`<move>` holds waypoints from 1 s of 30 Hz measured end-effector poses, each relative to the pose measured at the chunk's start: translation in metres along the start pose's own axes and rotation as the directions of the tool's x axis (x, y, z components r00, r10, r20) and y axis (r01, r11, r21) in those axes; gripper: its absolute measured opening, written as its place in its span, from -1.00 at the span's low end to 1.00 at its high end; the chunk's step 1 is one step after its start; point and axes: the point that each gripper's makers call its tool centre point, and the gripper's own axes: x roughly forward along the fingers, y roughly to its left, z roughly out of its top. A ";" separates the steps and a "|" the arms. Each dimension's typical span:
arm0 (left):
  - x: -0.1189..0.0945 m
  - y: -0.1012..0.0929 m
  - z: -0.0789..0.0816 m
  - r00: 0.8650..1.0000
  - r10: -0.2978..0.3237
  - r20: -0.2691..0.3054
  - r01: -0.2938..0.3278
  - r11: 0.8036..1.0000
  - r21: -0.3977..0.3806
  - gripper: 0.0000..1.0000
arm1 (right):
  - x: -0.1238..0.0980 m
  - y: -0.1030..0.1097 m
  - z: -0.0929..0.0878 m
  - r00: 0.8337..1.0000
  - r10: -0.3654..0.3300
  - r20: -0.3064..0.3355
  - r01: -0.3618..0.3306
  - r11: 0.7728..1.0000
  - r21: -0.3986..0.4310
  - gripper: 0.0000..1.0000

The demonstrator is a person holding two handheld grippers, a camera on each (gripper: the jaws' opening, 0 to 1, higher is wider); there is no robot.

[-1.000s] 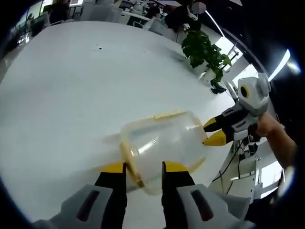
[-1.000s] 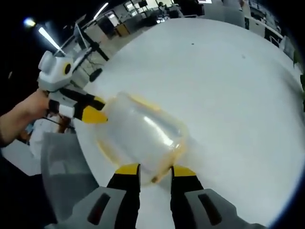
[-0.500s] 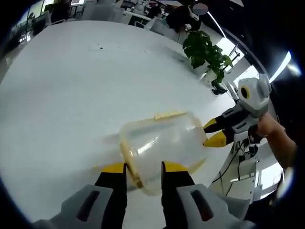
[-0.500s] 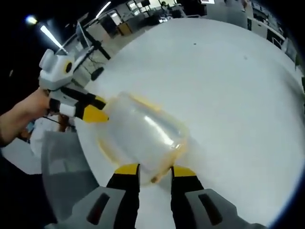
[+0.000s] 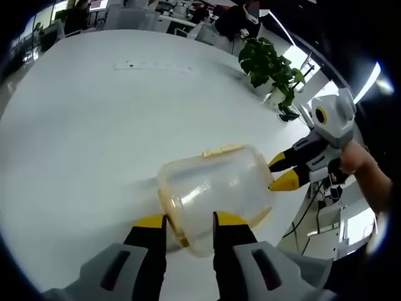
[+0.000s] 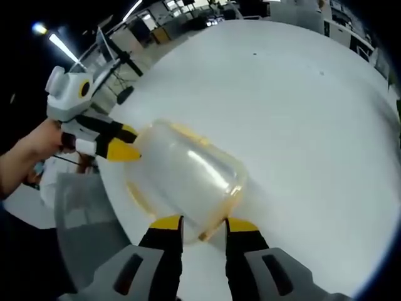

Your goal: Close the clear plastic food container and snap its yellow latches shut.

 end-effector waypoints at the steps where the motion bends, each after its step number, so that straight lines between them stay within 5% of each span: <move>1: -0.001 0.000 -0.001 1.000 0.004 0.002 -0.004 1.000 0.007 -0.46 | 0.000 0.000 0.000 1.000 0.001 0.001 -0.001 1.000 0.002 -0.51; 4: 0.001 0.000 0.003 1.000 0.011 -0.009 -0.011 1.000 0.022 -0.43 | -0.002 -0.001 0.001 1.000 0.005 0.024 -0.005 1.000 -0.016 -0.48; 8: 0.000 -0.001 0.005 0.999 0.019 -0.030 -0.015 0.991 0.133 -0.40 | -0.003 -0.001 0.000 0.998 0.018 0.053 -0.017 1.000 -0.005 -0.47; 13: -0.001 -0.001 0.012 0.998 0.060 -0.005 -0.055 0.945 0.323 -0.35 | -0.003 0.002 0.000 0.998 0.006 0.068 -0.004 1.000 -0.026 -0.47; 19: -0.004 -0.006 0.005 0.999 0.045 -0.024 -0.033 0.932 0.362 -0.31 | -0.005 0.002 -0.003 0.998 -0.004 0.070 0.009 0.998 -0.067 -0.47; 25: -0.011 -0.003 0.017 0.999 0.043 0.014 -0.045 0.917 0.396 -0.29 | -0.010 0.001 -0.006 0.999 -0.013 0.045 0.018 0.993 -0.118 -0.50; 30: -0.014 -0.011 0.027 0.999 0.018 0.042 -0.035 0.887 0.460 -0.31 | -0.017 0.002 0.002 0.996 0.018 0.085 -0.009 0.995 -0.101 -0.48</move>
